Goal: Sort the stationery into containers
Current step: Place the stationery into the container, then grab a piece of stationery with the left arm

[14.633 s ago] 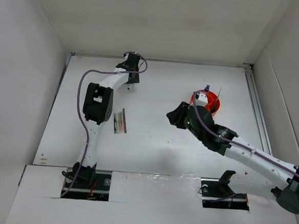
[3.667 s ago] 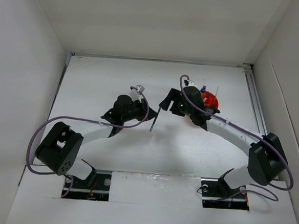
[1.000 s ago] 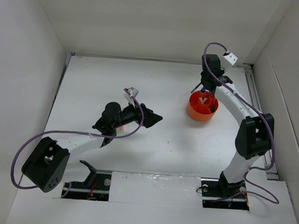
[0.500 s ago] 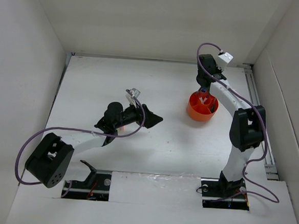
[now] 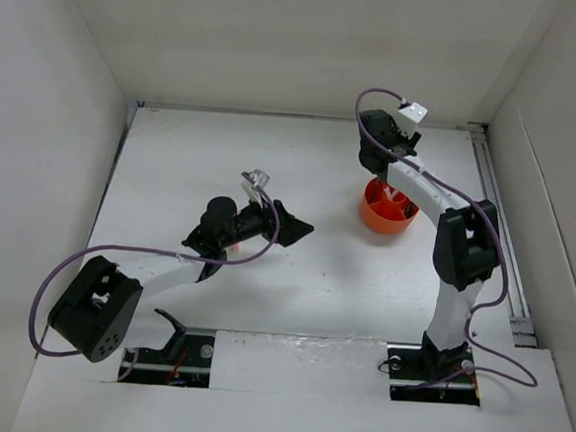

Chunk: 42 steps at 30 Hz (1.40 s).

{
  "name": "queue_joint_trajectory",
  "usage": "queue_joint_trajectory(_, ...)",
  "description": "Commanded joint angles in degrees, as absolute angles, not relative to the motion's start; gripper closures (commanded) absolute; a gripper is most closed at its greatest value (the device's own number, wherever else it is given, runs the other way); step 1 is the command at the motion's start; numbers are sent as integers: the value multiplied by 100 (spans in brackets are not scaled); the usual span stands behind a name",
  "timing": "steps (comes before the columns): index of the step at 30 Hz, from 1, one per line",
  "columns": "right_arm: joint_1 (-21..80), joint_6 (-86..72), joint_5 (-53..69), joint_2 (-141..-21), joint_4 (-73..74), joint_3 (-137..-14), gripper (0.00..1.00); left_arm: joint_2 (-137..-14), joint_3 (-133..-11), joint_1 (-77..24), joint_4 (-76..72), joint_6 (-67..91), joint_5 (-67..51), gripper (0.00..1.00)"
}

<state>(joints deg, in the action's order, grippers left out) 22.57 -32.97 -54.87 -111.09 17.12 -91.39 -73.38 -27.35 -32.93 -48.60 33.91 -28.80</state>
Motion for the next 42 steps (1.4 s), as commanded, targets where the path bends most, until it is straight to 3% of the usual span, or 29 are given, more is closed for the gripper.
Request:
queue_joint_trajectory(1,2329,-3278,-5730,-10653,1775,-9369,38,-7356,-2856,-3305,-5106,3410,-2909,0)
queue_joint_trajectory(5,2434,-3489,-5415,-10188,2029,-9291,31,-7356,-2917,-3305,-4958,3410,-2595,27)
queue_joint_trajectory(6,2504,-3568,-5223,-10065,2100,-9220,31,-7356,-2918,-3305,-4861,3410,-2462,51)
queue_joint_trajectory(7,2505,-3742,-5108,-9768,2101,-8976,31,-7304,-2918,-3305,-4739,3410,-2313,57)
queue_joint_trajectory(10,2723,-3981,-4397,-9248,1847,-8161,62,-7093,-2971,-3305,-4124,3410,-1602,75)
queue_joint_trajectory(12,2864,-4139,-4010,-8747,1627,-7719,95,-6883,-3032,-3305,-3465,3489,-875,85)
queue_joint_trajectory(13,3031,-4209,-3651,-8597,1443,-7517,100,-6821,-3032,-3305,-3176,3672,-592,86)
queue_joint_trajectory(16,3295,-4358,-2808,-8192,1178,-6883,100,-6627,-3085,-3305,-2059,3902,525,81)
queue_joint_trajectory(25,4095,-4412,-1978,-8016,712,-6267,100,-7012,-3594,-2971,-275,4025,1326,79)
queue_joint_trajectory(28,4148,-4465,-1688,-7963,449,-6039,100,-7312,-3867,-2971,25,4078,1573,86)
queue_joint_trajectory(34,4148,-4526,-1503,-8015,281,-5915,100,-7629,-4043,-2971,281,4192,2021,86)
queue_joint_trajectory(42,4096,-4526,-1231,-8068,220,-5854,100,-8130,-4333,-2918,633,4192,2390,74)
